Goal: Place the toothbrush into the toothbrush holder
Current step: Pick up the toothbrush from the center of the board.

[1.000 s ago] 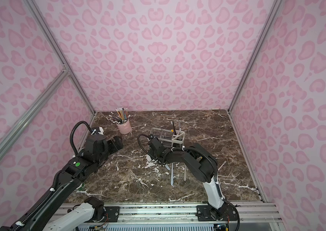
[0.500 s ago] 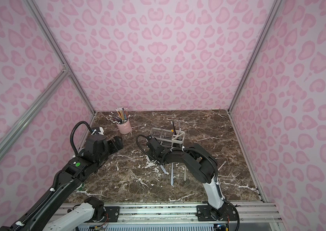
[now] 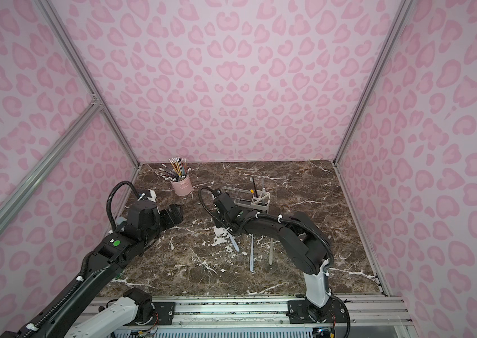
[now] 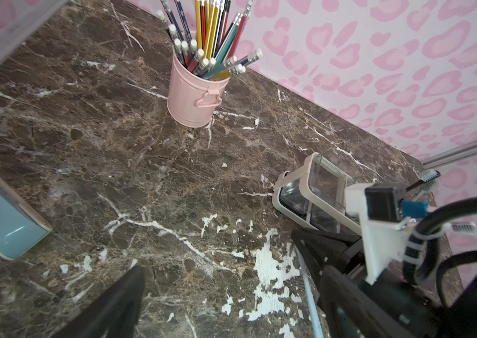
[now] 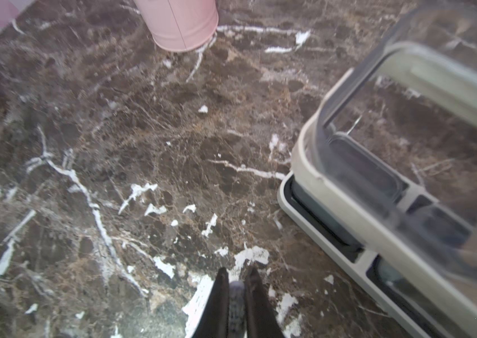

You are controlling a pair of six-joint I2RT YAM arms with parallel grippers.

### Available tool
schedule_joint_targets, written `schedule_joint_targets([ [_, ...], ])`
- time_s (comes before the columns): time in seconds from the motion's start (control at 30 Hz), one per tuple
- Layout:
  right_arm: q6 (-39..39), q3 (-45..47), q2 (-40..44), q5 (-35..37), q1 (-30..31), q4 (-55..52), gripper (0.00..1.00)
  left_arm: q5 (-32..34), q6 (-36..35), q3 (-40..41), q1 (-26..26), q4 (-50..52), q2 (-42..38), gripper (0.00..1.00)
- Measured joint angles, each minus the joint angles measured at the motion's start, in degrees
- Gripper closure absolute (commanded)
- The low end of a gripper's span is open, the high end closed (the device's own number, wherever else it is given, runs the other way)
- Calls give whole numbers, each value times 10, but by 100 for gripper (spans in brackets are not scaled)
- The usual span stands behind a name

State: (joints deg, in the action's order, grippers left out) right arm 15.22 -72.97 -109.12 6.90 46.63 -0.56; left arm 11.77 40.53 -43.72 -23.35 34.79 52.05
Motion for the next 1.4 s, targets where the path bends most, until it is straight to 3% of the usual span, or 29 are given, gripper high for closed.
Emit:
schedule_joint_targets([
  [0.4,8,-22,84,-18,-10,-30,100,-134,16,99,-2,-88,-71,4],
  [0.63,13,-55,117,-19,-14,-44,100,-208,38,141,-37,-170,-82,4],
  [1.0,15,-65,153,-10,-14,-47,100,-216,77,151,-162,-292,-16,6],
  [1.4,37,-57,188,-22,-14,-39,100,-201,106,144,-210,-394,84,17],
])
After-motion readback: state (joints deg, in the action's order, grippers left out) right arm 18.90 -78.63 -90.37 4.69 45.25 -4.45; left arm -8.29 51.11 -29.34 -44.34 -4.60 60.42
